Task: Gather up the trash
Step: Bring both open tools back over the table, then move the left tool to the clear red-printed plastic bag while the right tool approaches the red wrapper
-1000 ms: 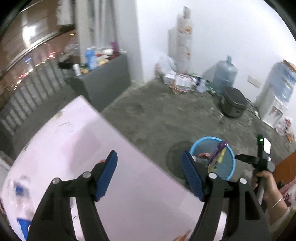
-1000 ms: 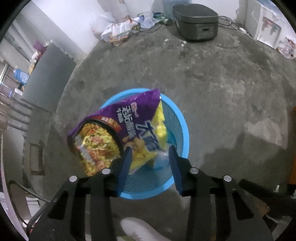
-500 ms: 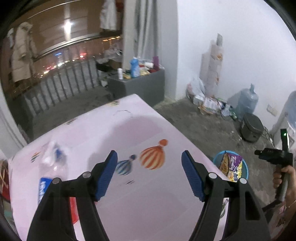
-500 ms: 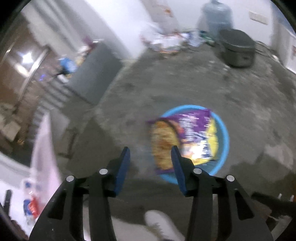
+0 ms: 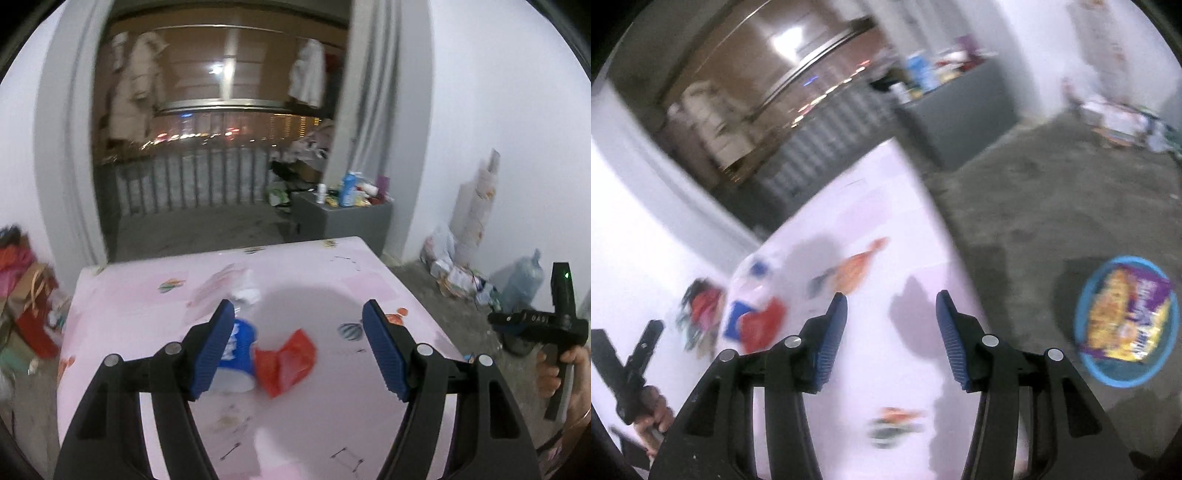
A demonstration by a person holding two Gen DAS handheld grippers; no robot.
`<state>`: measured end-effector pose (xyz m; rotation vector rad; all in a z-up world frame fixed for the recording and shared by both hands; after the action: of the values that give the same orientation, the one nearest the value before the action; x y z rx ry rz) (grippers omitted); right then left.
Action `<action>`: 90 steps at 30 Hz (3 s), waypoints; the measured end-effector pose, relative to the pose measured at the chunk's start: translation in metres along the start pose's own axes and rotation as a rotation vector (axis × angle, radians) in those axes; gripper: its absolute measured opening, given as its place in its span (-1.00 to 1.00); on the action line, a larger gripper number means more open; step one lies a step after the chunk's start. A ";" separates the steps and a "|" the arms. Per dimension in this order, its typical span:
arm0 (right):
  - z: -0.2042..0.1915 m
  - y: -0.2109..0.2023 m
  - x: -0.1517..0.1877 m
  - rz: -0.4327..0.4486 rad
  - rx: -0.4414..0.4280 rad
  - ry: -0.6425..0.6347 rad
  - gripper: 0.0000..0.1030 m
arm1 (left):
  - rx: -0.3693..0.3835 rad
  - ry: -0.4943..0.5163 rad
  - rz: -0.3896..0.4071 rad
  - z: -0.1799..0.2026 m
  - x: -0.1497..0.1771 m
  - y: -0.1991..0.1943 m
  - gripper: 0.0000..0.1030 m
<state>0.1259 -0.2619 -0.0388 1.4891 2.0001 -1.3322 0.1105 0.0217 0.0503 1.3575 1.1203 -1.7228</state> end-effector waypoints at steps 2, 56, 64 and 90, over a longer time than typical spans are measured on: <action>-0.023 0.014 0.007 -0.037 -0.065 0.011 -0.07 | -0.024 -0.027 -0.010 -0.017 0.003 -0.006 0.35; -0.235 0.206 0.003 -0.535 -0.603 0.309 -0.95 | 0.120 -0.276 -0.300 -0.106 0.014 0.185 -0.84; -0.213 0.128 -0.022 -0.490 -0.708 0.358 -0.95 | 0.274 -0.215 -0.222 -0.046 -0.025 0.120 -0.84; -0.006 0.029 0.031 -0.316 -0.087 0.143 -0.04 | 0.313 -0.024 -0.380 0.052 0.109 0.038 -0.83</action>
<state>0.1397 -0.2383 -0.0716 1.3024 2.4327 -1.2622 0.0975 -0.0404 -0.0595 1.3621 1.1891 -2.2599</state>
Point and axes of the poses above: each gripper's, at about its wrist camera, not at the fingertips, and y roughly the way its jaws point, z to its right, x to its underside, the point moved 6 cm from there along y, roughly the way its jaws point, and after that the axes turned 15 degrees about z, right-handed, at the moved point
